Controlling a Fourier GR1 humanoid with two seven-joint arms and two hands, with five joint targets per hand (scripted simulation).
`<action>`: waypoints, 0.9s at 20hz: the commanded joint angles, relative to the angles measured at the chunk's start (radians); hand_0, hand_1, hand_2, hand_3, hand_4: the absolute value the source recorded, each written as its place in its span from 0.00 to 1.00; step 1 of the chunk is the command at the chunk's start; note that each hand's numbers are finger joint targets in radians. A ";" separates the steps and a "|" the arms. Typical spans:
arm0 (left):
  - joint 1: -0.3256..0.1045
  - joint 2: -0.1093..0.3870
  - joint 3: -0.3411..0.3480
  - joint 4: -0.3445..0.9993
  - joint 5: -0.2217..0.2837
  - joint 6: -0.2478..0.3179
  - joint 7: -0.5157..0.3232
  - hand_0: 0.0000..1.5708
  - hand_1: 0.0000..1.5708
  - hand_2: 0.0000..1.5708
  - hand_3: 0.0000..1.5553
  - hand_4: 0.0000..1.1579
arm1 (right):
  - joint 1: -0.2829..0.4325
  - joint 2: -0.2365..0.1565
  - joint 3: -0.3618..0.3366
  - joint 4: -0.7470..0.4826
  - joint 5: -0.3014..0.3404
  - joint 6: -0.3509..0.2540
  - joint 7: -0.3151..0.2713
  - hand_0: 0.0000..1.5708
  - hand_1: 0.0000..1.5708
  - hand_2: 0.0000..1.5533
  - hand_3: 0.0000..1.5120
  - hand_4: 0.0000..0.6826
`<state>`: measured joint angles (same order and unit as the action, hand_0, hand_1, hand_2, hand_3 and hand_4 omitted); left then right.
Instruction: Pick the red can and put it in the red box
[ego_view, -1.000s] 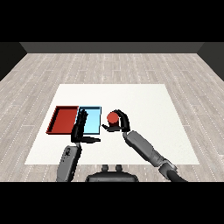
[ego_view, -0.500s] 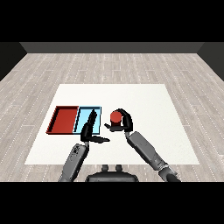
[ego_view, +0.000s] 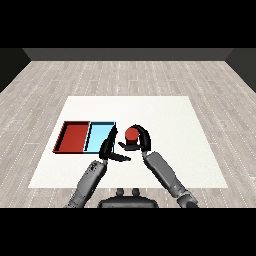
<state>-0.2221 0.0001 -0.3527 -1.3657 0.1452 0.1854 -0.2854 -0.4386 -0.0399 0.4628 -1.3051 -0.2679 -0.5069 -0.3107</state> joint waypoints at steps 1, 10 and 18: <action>0.001 0.000 -0.062 0.009 0.046 0.051 0.004 0.00 0.00 0.00 0.00 0.00 | -0.034 0.038 -0.014 0.097 0.005 0.018 -0.048 0.93 0.93 0.93 0.91 0.93; -0.051 0.000 -0.038 0.109 0.077 0.023 -0.026 0.00 0.00 0.00 0.00 0.00 | -0.050 0.040 0.046 0.075 -0.015 -0.048 -0.042 0.91 0.91 0.92 0.91 0.92; -0.044 0.000 -0.099 0.093 0.113 0.029 -0.036 0.00 0.00 0.00 0.00 0.00 | -0.087 0.040 0.123 0.075 -0.107 -0.084 -0.053 0.94 0.94 0.93 0.91 0.91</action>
<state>-0.2821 0.0000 -0.4297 -1.2236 0.2605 0.2140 -0.3495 -0.4887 -0.0008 0.5556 -1.2600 -0.3242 -0.5732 -0.3408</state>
